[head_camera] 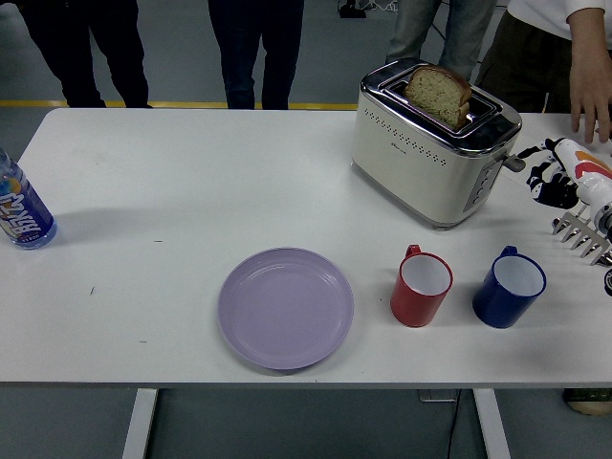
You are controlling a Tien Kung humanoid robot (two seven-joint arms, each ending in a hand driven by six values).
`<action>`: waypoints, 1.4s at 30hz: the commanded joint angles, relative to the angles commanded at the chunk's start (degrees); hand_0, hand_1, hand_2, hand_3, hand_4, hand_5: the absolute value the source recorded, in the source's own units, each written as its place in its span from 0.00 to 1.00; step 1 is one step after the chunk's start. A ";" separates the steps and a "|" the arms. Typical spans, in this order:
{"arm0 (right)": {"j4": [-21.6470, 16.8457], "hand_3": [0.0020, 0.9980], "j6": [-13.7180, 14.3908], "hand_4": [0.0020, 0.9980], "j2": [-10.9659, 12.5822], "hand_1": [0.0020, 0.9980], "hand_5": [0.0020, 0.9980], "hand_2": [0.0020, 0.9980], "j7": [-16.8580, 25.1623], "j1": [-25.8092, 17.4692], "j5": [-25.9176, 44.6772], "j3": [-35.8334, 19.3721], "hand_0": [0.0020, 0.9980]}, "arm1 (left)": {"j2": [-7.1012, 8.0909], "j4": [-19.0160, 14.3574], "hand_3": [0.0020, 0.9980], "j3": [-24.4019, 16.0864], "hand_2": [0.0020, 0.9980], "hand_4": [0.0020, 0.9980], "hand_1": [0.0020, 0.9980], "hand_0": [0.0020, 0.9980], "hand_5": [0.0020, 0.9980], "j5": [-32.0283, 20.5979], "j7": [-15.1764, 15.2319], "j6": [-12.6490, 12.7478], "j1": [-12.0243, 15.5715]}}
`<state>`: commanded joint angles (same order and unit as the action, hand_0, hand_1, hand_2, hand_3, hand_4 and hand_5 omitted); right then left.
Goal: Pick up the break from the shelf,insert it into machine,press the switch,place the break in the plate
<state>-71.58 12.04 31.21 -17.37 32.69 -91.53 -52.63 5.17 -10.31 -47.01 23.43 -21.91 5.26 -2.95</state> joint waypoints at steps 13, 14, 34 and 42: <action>1.22 0.67 -0.07 0.33 -0.29 0.19 0.00 0.40 0.10 0.22 0.16 0.31 0.34 | -0.03 0.00 0.79 0.11 0.67 0.66 0.51 0.40 1.00 -0.19 0.04 0.01 -0.29; 1.31 0.67 -0.11 0.33 -0.33 0.19 0.00 0.40 0.10 0.19 0.17 0.42 0.34 | -0.03 0.00 0.79 0.13 0.67 0.66 0.51 0.40 1.00 -0.23 0.05 0.01 -0.29; 1.14 0.67 -0.35 0.34 -0.82 0.19 0.00 0.40 0.02 -0.38 -0.08 1.48 0.34 | -0.02 0.00 0.79 -0.32 0.67 0.66 0.51 0.40 1.00 0.52 -0.16 0.00 0.00; 2.27 0.66 -0.37 0.34 -1.48 0.19 0.00 0.40 0.07 -0.54 -0.04 2.05 0.33 | -0.05 0.00 0.79 -0.65 0.67 0.66 0.51 0.40 1.00 1.04 -0.29 0.04 0.24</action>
<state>-69.30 11.66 29.74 -17.30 32.15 -91.57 -50.58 5.12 -10.31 -47.65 24.48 -22.20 5.31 -2.70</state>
